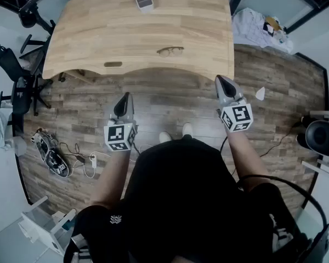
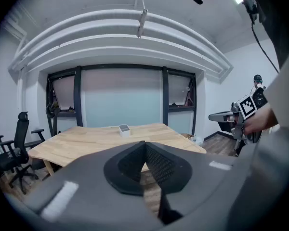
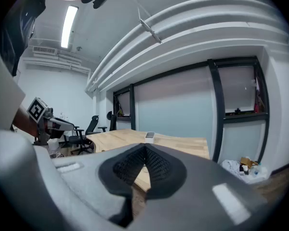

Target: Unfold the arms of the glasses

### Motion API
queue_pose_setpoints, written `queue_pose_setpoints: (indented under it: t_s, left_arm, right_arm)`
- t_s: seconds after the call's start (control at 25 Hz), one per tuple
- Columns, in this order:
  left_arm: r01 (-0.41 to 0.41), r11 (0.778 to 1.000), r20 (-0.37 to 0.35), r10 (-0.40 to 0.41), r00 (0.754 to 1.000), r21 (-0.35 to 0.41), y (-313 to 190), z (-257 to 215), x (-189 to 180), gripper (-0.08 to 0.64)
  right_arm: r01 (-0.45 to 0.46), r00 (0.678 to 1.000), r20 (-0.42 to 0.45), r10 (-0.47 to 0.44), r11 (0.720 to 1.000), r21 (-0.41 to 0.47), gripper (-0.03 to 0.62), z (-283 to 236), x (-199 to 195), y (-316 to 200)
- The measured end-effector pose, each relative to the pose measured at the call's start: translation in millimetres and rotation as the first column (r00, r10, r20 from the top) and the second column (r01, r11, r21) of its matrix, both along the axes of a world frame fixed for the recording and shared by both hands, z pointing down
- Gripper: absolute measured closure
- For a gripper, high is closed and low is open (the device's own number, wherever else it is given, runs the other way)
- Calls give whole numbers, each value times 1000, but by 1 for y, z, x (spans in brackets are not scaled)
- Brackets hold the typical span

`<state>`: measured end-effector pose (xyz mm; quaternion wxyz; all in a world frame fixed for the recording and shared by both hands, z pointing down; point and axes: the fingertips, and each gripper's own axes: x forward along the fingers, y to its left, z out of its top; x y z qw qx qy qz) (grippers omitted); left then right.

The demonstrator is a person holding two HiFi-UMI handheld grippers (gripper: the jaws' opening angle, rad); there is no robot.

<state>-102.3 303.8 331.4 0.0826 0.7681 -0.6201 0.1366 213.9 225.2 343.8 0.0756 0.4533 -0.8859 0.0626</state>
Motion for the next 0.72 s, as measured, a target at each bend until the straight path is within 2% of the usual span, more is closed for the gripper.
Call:
queue_pose_setpoints:
  t_s: [0.2, 0.32, 0.4, 0.48, 0.64, 0.72]
  left_arm:
    - [5, 999, 4, -5, 1000, 42, -6, -13, 2, 555]
    - [20, 998, 14, -21, 1000, 65, -11, -23, 0, 554]
    - [35, 996, 20, -36, 999, 76, -17, -28, -6, 554]
    - [46, 996, 29, -48, 998, 82, -20, -31, -8, 555]
    - [66, 996, 29, -67, 997, 54, -20, -17, -2, 554]
    - [65, 997, 33, -66, 997, 39, -27, -10, -2, 554]
  right_arm:
    - [21, 1000, 6, -21, 1000, 11, 592, -5, 0, -6]
    - [77, 997, -2, -77, 997, 31, 591, -10, -9, -11]
    - [124, 992, -40, -122, 992, 35, 592, -8, -21, -17]
    - [159, 986, -61, -158, 987, 17, 591, -1, -28, -21]
    - [159, 987, 22, -158, 986, -58, 591, 18, -22, -30]
    - [170, 986, 19, -169, 981, -90, 592, 29, -24, -34]
